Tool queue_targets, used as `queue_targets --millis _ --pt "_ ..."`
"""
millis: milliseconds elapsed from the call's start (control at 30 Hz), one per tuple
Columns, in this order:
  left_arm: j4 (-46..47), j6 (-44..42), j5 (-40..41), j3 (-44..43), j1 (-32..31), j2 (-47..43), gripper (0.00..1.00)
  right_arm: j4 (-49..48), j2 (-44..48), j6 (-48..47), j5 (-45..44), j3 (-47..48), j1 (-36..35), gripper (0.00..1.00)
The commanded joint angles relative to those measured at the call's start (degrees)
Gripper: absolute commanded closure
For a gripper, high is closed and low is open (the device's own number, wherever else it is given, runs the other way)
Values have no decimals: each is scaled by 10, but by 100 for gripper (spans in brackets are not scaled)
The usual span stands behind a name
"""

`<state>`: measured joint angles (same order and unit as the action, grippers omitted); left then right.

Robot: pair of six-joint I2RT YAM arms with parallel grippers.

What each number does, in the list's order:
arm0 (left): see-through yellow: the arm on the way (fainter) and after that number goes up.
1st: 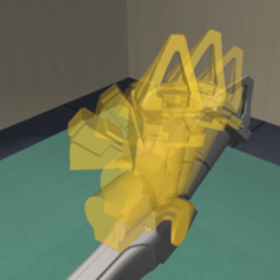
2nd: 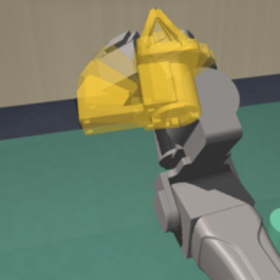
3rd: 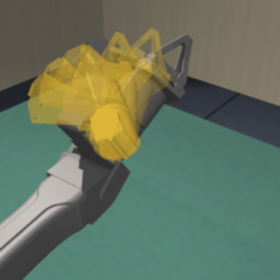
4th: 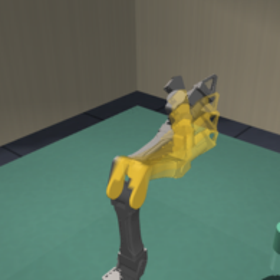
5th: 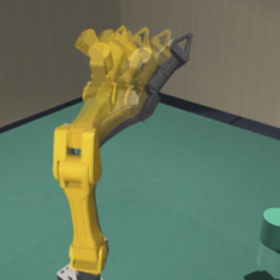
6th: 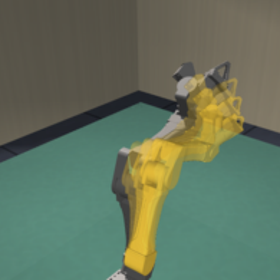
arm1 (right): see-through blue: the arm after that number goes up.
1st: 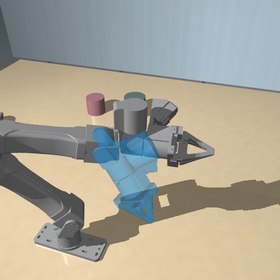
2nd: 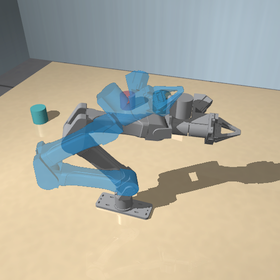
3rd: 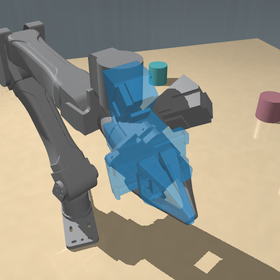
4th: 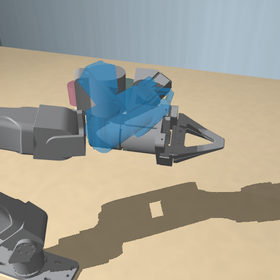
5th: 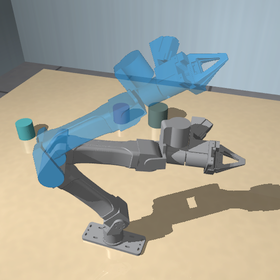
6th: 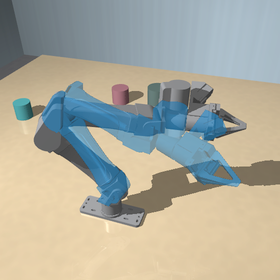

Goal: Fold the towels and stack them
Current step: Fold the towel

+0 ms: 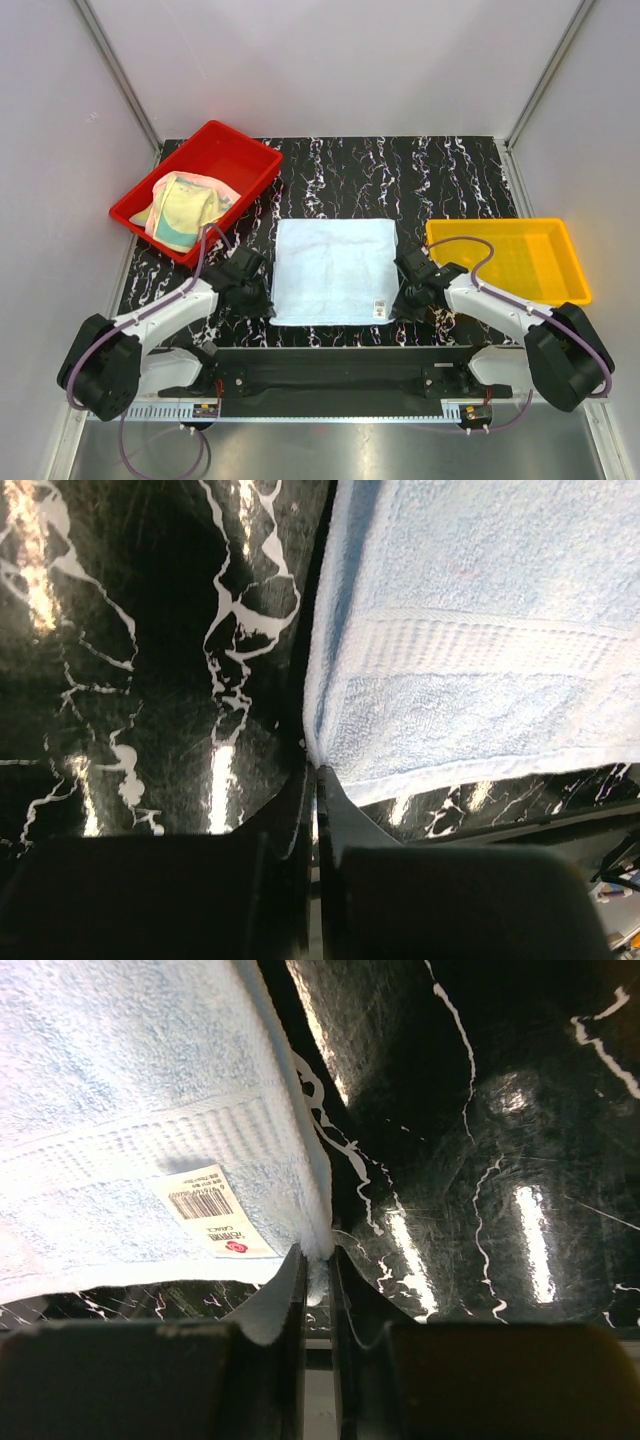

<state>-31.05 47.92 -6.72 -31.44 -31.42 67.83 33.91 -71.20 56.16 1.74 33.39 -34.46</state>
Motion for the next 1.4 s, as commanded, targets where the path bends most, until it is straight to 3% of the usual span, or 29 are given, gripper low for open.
queue_targets --millis 0,233,467,600,800,833,900,967,1033,1133,1233,1267,1333,1367 --pt "-34 0 20 -40 -4 -36 100 33 21 -20 -49 33 -9 100" --pt "-63 -5 23 -105 -6 -57 100 62 56 -42 -67 78 -10 100" --pt "-85 -31 43 -222 -2 2 100 80 55 -80 -131 163 -9 100" --pt "-82 -59 33 -318 35 62 100 65 1 -135 -197 244 -2 100" --pt "-28 -117 -25 -523 94 205 100 25 -165 -243 -184 466 90 100" --pt "-21 -122 -39 -557 107 224 100 25 -188 -256 -173 542 103 100" --pt "-18 -133 -68 -626 122 291 100 40 -260 -293 -162 630 132 100" --pt "-36 -127 -116 -756 144 369 100 70 -310 -321 -168 771 145 100" --pt "-39 -113 -143 -863 155 403 100 93 -369 -346 -163 896 157 100" --pt "-44 -106 -142 -955 157 438 100 139 -415 -354 -122 1016 179 100" --pt "-42 -106 -146 -942 157 422 100 159 -401 -371 -105 1016 181 100" --pt "-35 -107 -150 -896 157 412 100 153 -389 -369 -100 992 181 100" --pt "4 -108 -160 -821 157 362 100 136 -332 -364 -81 872 180 100" --pt "22 -106 -164 -739 156 342 100 107 -310 -353 -76 822 180 100"
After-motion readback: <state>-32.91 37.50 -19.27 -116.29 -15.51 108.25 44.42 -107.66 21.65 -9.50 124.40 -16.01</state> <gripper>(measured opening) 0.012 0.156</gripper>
